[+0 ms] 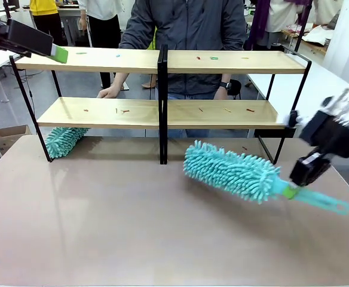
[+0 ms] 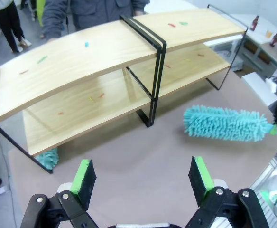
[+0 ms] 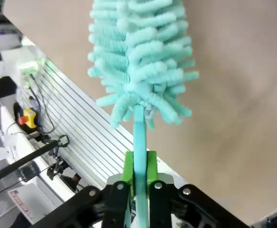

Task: Clean the shelves.
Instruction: Clean a randomly selected level of the Shelf with the Duster.

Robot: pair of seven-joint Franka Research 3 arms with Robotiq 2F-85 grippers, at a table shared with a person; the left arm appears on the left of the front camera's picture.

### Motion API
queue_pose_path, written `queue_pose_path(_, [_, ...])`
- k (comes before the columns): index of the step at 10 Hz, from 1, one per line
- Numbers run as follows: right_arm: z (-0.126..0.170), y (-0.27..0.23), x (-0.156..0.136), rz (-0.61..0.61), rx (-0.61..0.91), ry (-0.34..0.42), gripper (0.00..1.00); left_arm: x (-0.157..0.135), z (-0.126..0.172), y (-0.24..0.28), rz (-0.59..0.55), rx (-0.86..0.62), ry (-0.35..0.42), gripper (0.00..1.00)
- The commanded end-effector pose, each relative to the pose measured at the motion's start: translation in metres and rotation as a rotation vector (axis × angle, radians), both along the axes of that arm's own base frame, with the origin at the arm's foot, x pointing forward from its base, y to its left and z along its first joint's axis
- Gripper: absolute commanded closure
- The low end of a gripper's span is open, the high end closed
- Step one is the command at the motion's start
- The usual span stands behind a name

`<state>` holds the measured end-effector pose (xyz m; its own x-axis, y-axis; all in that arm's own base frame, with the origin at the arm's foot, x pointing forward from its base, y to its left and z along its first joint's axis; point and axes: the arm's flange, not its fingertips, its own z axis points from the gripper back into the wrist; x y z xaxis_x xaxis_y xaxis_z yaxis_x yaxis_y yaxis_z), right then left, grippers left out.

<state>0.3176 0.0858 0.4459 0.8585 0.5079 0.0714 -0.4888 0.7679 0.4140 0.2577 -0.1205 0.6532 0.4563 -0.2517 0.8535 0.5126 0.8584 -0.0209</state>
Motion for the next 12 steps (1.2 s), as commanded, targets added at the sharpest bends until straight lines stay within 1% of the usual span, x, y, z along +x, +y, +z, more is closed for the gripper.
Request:
queue_pose_path(1, [-0.008, 0.008, 0.009, -0.109, 0.017, 0.018, 0.88, -0.001, 0.001, 0.001, 0.0, -0.003, -0.003, 0.0])
queue_pose_path(2, [0.0, 0.0, 0.0, 0.0, 0.0, 0.0, 0.88, -0.001, 0.001, 0.001, 0.0, -0.003, -0.003, 0.0])
queue_pose_path(3, [0.0, 0.0, 0.0, 0.0, 0.0, 0.0, 0.88, -0.001, 0.001, 0.001, 0.0, -0.003, -0.003, 0.0])
queue_pose_path(4, [-0.014, 0.006, 0.008, -0.023, -0.013, 0.023, 0.88, -0.001, 0.001, 0.001, 0.0, -0.003, -0.003, 0.0])
queue_pose_path(5, [-0.034, 0.014, 0.037, -0.085, 0.016, -0.019, 0.88, -0.001, 0.001, 0.001, 0.0, -0.003, -0.003, 0.0])
queue_pose_path(6, [-0.044, 0.02, 0.061, -0.087, 0.081, -0.039, 0.88, -0.001, 0.001, 0.001, 0.0, -0.003, -0.003, 0.0])
queue_pose_path(7, [-0.048, 0.029, 0.075, -0.018, 0.176, -0.014, 0.88, -0.001, 0.001, 0.001, 0.0, -0.003, -0.003, 0.0])
queue_pose_path(8, [-0.049, 0.035, 0.083, -0.049, 0.164, -0.071, 0.88, -0.001, 0.001, 0.001, 0.0, -0.003, -0.003, 0.0])
queue_pose_path(9, [-0.055, 0.04, 0.096, -0.077, 0.148, -0.1, 0.88, -0.001, 0.001, 0.001, 0.0, -0.003, -0.003, 0.0])
queue_pose_path(10, [-0.065, 0.045, 0.11, -0.096, 0.136, -0.108, 0.88, -0.001, 0.001, 0.001, 0.0, -0.003, -0.003, 0.0])
queue_pose_path(12, [-0.083, 0.052, 0.134, -0.14, 0.123, -0.066, 0.88, -0.001, 0.001, 0.001, 0.0, -0.003, -0.003, 0.0])
